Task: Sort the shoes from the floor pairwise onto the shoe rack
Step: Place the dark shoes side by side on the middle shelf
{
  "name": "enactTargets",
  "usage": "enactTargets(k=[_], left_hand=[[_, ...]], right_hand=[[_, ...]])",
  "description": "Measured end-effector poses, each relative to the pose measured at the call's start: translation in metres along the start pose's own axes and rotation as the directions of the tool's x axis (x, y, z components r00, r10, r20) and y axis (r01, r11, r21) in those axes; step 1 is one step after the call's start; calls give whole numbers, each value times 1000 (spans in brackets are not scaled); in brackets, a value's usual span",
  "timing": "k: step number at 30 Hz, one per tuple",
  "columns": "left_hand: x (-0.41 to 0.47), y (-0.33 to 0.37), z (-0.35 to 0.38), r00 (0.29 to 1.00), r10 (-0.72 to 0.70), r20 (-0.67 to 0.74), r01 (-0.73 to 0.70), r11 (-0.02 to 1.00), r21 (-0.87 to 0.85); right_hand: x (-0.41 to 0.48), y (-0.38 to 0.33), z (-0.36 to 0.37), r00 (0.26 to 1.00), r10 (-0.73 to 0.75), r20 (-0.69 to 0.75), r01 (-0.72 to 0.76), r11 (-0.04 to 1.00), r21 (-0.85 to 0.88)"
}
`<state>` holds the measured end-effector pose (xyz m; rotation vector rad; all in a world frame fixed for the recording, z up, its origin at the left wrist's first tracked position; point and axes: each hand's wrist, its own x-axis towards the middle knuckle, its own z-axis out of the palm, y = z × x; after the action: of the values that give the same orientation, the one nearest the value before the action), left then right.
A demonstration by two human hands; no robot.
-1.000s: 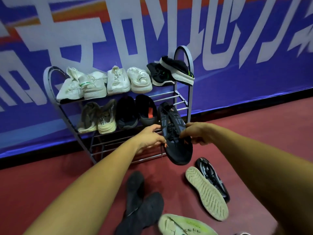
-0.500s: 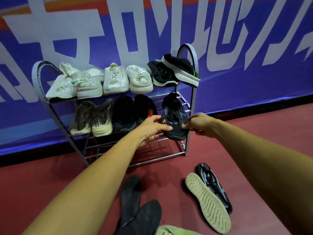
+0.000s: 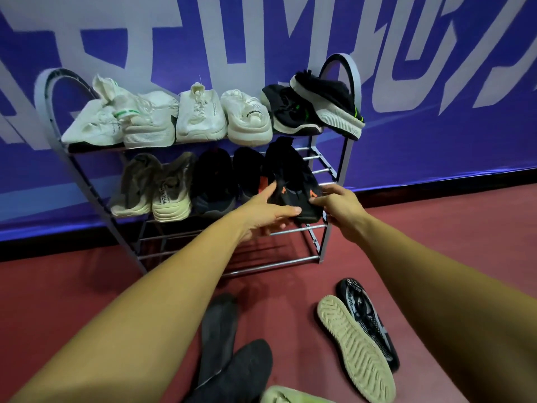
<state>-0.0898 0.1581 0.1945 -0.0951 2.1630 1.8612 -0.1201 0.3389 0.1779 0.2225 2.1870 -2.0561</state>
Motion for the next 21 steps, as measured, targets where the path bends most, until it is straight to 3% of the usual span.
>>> enactTargets(k=[5, 10, 21], left_hand=[[9, 4, 11, 999, -3, -46, 2, 1000, -30], [25, 5, 24, 993, 31, -117, -29, 999, 19], [40, -6, 31, 967, 16, -253, -14, 1000, 11]], right_hand=[[6, -2, -6, 978, 126, 167, -124, 992, -20], [12, -6, -8, 995, 92, 45, -97, 990, 104], [29, 9, -6, 998, 59, 13, -60, 990, 129]])
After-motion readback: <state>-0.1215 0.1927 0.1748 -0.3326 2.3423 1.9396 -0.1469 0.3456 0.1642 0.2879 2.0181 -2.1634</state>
